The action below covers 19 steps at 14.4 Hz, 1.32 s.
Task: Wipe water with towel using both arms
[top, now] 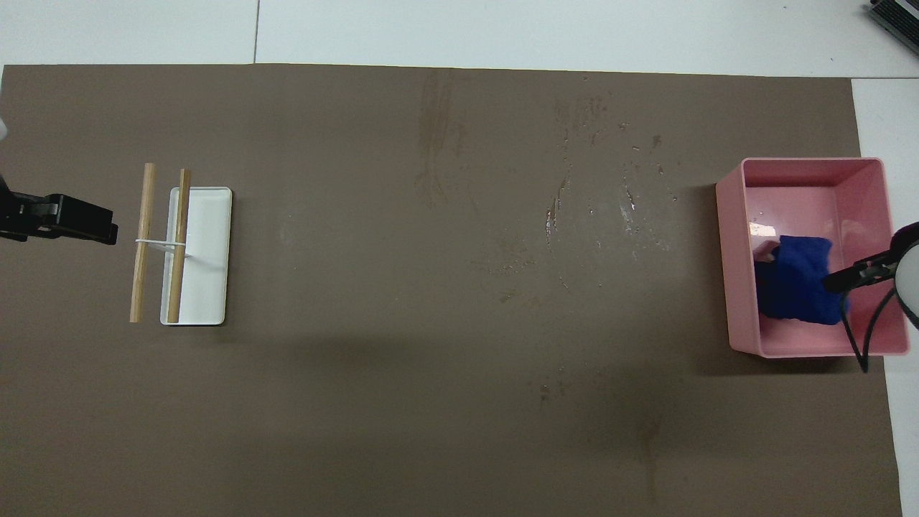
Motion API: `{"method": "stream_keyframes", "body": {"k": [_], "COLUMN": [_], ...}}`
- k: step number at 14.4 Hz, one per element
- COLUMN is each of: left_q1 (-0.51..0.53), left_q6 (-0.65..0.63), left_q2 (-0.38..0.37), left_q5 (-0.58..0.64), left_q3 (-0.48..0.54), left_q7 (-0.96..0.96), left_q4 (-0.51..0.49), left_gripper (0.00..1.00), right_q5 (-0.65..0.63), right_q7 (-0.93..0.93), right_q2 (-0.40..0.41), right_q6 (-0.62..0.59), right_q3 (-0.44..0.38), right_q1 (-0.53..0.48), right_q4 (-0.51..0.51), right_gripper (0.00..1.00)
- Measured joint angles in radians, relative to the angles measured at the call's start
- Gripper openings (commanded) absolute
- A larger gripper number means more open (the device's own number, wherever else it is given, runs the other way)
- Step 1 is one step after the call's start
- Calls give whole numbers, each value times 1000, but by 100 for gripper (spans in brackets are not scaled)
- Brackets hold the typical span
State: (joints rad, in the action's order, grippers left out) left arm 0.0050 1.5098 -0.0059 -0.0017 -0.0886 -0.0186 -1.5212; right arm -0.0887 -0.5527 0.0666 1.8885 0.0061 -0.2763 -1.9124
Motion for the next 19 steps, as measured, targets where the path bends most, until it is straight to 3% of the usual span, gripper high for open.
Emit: {"method": "stream_keyframes", "body": {"k": [4, 8, 13, 19], "left_q1": [0, 0, 0, 0], "left_q6": [0, 0, 0, 0], "left_q2": [-1, -2, -2, -3], "left_q5": [0, 0, 0, 0], "left_q3": [0, 0, 0, 0], "left_q7": [0, 0, 0, 0], "left_q4": [0, -1, -1, -2], "left_gripper": [100, 100, 100, 100], "right_q5": [8, 64, 108, 123], "right_q7": [7, 169, 364, 412], "right_q2": [-37, -80, -145, -151], "right_q6": [-121, -294, -410, -380], "right_q3": [11, 23, 38, 42], "right_q1": [59, 195, 259, 302], "right_q4": [123, 295, 314, 314], "right_gripper": [100, 100, 100, 100]}}
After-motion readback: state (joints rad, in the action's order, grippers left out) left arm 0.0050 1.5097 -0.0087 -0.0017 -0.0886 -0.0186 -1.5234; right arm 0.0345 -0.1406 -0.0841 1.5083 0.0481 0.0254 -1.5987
